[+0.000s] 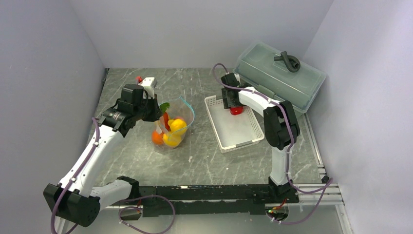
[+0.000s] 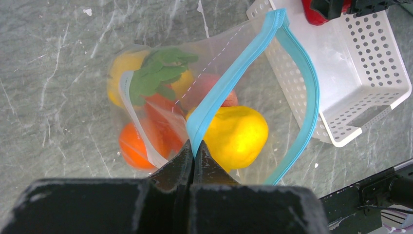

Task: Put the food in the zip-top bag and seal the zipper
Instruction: Pick up the fake vegetable from the bin, then place the fake vegetable in the zipper food storage bag, then adjust the zipper food storage bag at the center of the board.

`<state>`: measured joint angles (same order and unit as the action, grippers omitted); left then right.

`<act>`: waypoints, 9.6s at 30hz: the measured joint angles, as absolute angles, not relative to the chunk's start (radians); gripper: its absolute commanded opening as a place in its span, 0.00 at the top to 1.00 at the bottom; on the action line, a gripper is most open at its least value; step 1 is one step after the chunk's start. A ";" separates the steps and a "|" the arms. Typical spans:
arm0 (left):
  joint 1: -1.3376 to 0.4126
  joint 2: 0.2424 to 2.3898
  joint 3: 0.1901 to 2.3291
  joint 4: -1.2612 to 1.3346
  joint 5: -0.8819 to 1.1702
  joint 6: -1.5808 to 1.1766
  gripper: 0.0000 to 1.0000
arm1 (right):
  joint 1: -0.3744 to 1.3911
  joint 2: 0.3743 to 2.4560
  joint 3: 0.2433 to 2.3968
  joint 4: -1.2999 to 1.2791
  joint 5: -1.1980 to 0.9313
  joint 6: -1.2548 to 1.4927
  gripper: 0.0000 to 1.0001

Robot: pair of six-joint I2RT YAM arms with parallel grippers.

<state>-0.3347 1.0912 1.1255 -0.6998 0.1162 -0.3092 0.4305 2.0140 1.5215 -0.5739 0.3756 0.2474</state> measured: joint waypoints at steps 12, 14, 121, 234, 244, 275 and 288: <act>-0.335 1.091 1.126 -0.699 0.116 -0.309 1.00 | 0.440 1.891 1.488 -0.588 0.336 0.253 0.75; -0.336 1.091 1.126 -0.700 0.116 -0.309 1.00 | 0.447 1.841 1.487 -0.593 0.330 0.252 0.77; -0.336 1.090 1.126 -0.700 0.136 -0.310 1.00 | 0.902 1.887 1.597 -0.354 -0.114 0.646 0.25; -0.336 1.202 1.392 -1.037 -0.038 -1.477 1.00 | 1.115 1.574 1.314 -0.208 0.213 0.537 0.69; -0.332 1.201 1.391 -1.038 -0.040 -1.478 1.00 | 1.115 1.595 1.344 -0.224 0.253 0.519 1.00; -0.311 1.166 1.404 -0.972 0.026 -0.975 0.23 | 1.115 1.475 1.454 -0.545 0.072 0.021 1.00; -0.309 1.007 1.407 -0.828 0.375 -0.527 0.14 | 1.115 1.456 1.596 -0.770 -0.108 -0.165 1.00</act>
